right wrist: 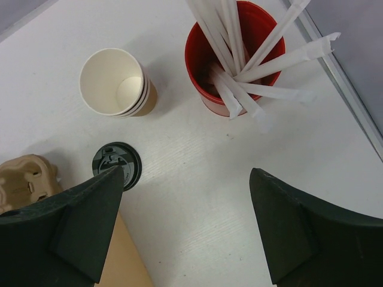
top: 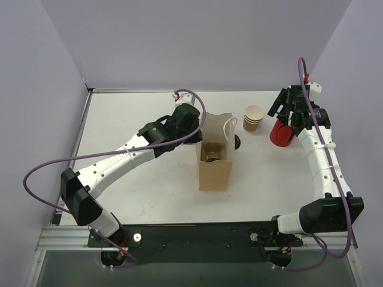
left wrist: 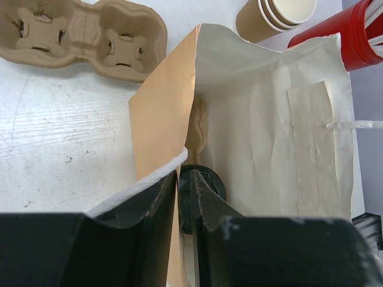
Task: Pack the takeout coffee
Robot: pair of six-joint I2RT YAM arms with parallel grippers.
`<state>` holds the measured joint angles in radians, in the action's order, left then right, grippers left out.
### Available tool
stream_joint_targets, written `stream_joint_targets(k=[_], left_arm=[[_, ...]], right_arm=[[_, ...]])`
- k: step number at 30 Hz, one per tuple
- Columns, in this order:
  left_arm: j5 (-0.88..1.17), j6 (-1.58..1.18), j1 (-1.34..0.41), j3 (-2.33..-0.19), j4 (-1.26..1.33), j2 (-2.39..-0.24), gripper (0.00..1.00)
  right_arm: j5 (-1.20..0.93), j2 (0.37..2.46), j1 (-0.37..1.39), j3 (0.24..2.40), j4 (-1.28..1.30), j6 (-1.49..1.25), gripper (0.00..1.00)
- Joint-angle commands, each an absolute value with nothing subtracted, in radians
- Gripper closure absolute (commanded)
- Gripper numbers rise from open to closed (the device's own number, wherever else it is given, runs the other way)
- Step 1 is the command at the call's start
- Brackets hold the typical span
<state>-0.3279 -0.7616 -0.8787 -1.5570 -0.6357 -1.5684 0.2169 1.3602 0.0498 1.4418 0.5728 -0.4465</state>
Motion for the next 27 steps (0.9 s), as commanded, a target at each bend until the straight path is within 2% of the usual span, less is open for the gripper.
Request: stream_joint_targets(k=[1, 13, 27], left_arm=[[-0.31, -0.741, -0.864, -1.606, -0.586, -1.555, 0.73], [-0.284, -0.732, -0.842, -1.588, -0.569, -1.542, 0.69], [-0.262, -0.729, -0.838, -1.577, -0.555, -1.532, 0.68]], right_arm=[[0.276, 1.413, 0.032, 1.488, 0.58, -0.465, 0.2], [0.278, 1.534, -0.048, 1.535, 0.577, -0.469, 0.31], [0.288, 1.654, -0.074, 1.601, 0.575, -0.462, 0.51]])
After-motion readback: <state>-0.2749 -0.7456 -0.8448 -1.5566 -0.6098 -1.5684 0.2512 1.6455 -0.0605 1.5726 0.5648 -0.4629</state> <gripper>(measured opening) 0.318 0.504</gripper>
